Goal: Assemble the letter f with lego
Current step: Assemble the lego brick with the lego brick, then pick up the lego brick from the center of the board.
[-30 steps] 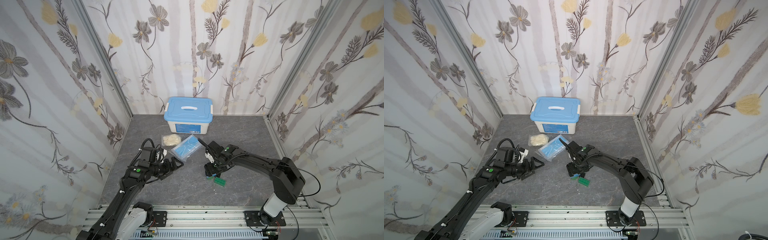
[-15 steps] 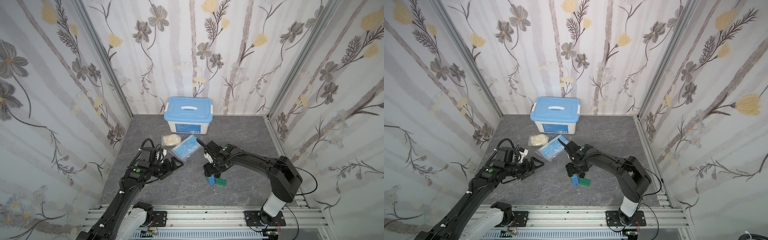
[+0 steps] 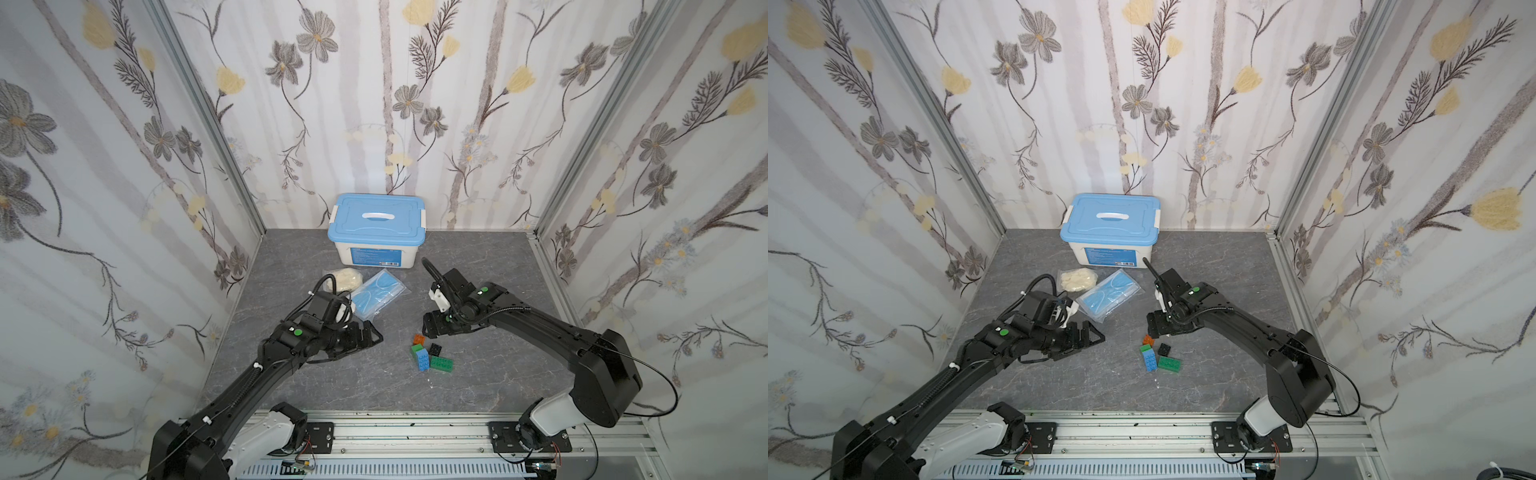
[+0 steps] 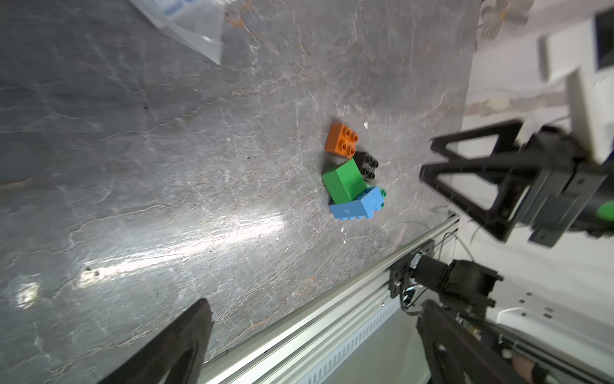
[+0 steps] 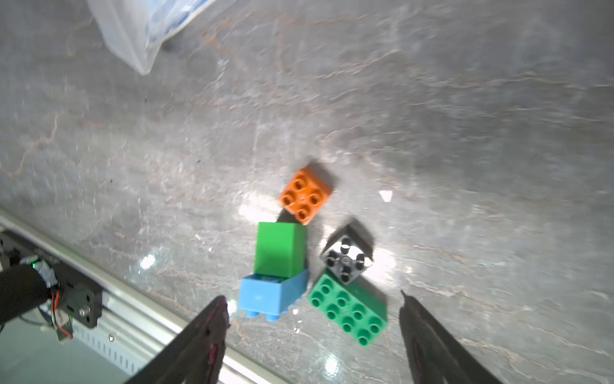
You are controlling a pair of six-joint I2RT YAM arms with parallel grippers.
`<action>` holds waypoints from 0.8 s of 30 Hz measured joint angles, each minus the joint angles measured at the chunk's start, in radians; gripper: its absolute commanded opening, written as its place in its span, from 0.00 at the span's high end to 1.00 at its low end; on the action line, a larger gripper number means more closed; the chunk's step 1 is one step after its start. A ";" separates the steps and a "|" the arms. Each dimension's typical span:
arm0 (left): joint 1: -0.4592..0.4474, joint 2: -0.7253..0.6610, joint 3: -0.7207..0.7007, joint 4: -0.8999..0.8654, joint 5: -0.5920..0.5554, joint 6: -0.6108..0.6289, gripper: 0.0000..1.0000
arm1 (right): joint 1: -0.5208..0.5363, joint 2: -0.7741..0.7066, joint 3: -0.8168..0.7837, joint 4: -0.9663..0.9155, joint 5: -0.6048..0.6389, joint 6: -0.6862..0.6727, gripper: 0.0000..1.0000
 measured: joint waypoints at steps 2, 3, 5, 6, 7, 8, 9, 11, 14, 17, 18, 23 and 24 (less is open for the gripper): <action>-0.093 0.058 0.036 0.003 -0.051 0.027 0.06 | -0.053 -0.040 -0.034 0.000 0.012 0.000 0.03; -0.134 0.092 0.057 0.002 -0.084 0.051 0.08 | -0.077 -0.072 -0.056 -0.002 0.011 -0.001 0.01; -0.187 0.156 0.093 0.006 -0.140 0.097 0.13 | -0.124 -0.129 -0.089 -0.002 0.003 -0.002 0.00; -0.209 0.196 0.113 0.013 -0.169 0.124 0.15 | -0.151 -0.153 -0.105 0.002 -0.008 -0.001 0.01; -0.223 0.230 0.128 0.022 -0.183 0.142 0.18 | -0.174 -0.169 -0.121 0.007 -0.010 -0.001 0.00; -0.237 0.268 0.143 0.039 -0.191 0.164 0.20 | -0.198 -0.183 -0.138 0.011 -0.012 -0.001 0.01; -0.250 0.301 0.154 0.058 -0.195 0.187 0.21 | -0.212 -0.193 -0.152 0.014 -0.011 0.000 0.01; -0.279 0.366 0.188 0.079 -0.205 0.232 0.24 | -0.224 -0.208 -0.172 0.027 -0.024 0.000 0.01; -0.323 0.482 0.268 0.095 -0.198 0.303 0.34 | -0.239 -0.219 -0.190 0.050 -0.047 0.007 0.00; -0.346 0.573 0.331 0.111 -0.171 0.360 0.43 | -0.251 -0.222 -0.221 0.074 -0.068 0.018 0.00; -0.347 0.591 0.342 0.115 -0.163 0.371 0.44 | -0.253 -0.224 -0.225 0.076 -0.076 0.018 0.01; -0.349 0.608 0.365 0.113 -0.130 0.416 0.47 | -0.258 -0.246 -0.228 0.091 -0.101 0.025 0.01; -0.349 0.612 0.373 0.109 -0.124 0.423 0.47 | -0.259 -0.247 -0.228 0.092 -0.107 0.025 0.01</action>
